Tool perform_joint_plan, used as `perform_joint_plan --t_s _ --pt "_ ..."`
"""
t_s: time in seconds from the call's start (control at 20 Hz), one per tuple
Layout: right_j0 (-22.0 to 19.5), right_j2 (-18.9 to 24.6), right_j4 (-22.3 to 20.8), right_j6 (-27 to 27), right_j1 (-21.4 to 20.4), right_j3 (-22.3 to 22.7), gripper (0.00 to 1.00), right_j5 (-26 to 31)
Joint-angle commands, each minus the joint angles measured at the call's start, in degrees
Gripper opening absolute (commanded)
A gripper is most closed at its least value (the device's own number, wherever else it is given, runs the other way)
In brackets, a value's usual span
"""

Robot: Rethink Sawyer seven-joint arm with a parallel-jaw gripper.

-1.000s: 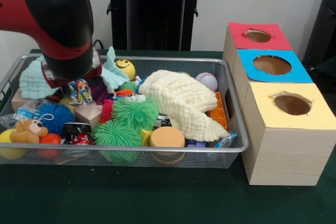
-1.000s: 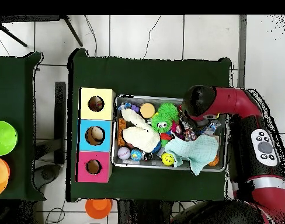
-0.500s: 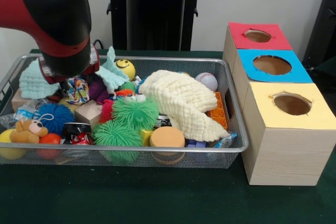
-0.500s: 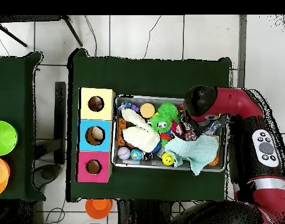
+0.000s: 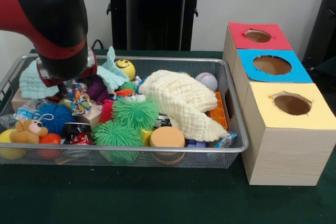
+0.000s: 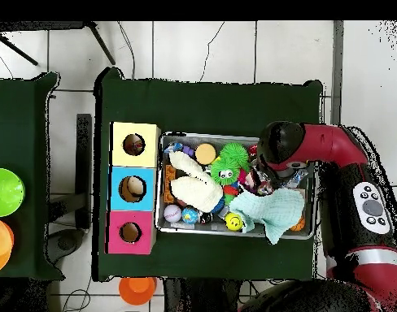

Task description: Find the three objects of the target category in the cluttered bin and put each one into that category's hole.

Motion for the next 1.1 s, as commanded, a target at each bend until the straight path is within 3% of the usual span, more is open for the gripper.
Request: perform_joint_plan --t_s 0.05,0.9,0.95,1.1 --pt "-1.7 1.8 -0.3 -9.6 1.1 6.3 1.0 -6.1" --pt "-4.3 4.8 1.4 -10.2 2.2 8.5 1.0 -12.5" --pt "-4.6 5.1 1.7 -10.2 2.3 8.8 0.0 -13.1" --pt "-4.9 5.6 1.9 -10.5 2.3 9.0 0.0 -13.7"
